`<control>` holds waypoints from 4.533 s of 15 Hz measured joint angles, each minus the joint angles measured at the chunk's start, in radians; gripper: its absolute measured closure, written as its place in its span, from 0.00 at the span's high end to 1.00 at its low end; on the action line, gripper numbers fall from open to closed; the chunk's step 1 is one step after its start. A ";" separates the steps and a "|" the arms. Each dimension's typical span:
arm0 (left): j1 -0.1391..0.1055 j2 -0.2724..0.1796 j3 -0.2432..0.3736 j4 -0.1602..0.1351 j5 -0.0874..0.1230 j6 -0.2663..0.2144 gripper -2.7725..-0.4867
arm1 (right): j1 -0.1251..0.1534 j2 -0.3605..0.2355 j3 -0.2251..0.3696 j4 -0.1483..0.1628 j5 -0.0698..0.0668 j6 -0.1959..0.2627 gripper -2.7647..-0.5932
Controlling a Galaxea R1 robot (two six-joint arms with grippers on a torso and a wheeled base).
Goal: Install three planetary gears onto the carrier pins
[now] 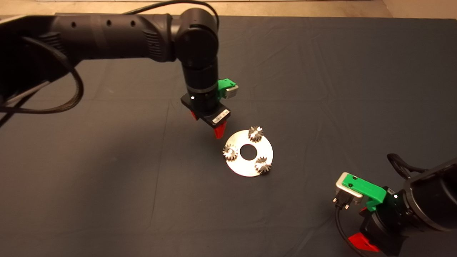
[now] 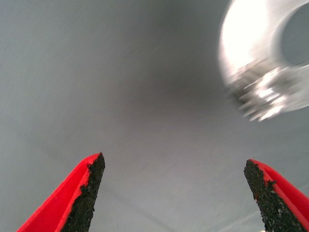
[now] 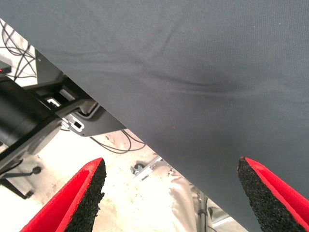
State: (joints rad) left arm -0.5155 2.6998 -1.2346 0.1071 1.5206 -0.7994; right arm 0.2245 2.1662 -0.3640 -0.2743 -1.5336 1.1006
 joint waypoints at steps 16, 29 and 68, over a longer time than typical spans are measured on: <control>-0.017 -0.486 0.856 -0.025 0.006 -0.337 0.67 | 0.103 0.333 -0.003 0.145 0.003 0.185 0.66; -0.002 -0.402 0.944 0.130 0.006 -0.783 0.67 | 0.100 -0.035 0.024 0.144 -0.004 0.292 0.66; 0.455 -0.321 0.950 0.714 0.006 -0.891 0.67 | -0.175 -0.107 0.036 -0.463 0.004 0.285 0.66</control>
State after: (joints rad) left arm -0.0606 2.3789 -0.2847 0.8209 1.5268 -1.6900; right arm 0.0496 2.0594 -0.3281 -0.7374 -1.5298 1.3855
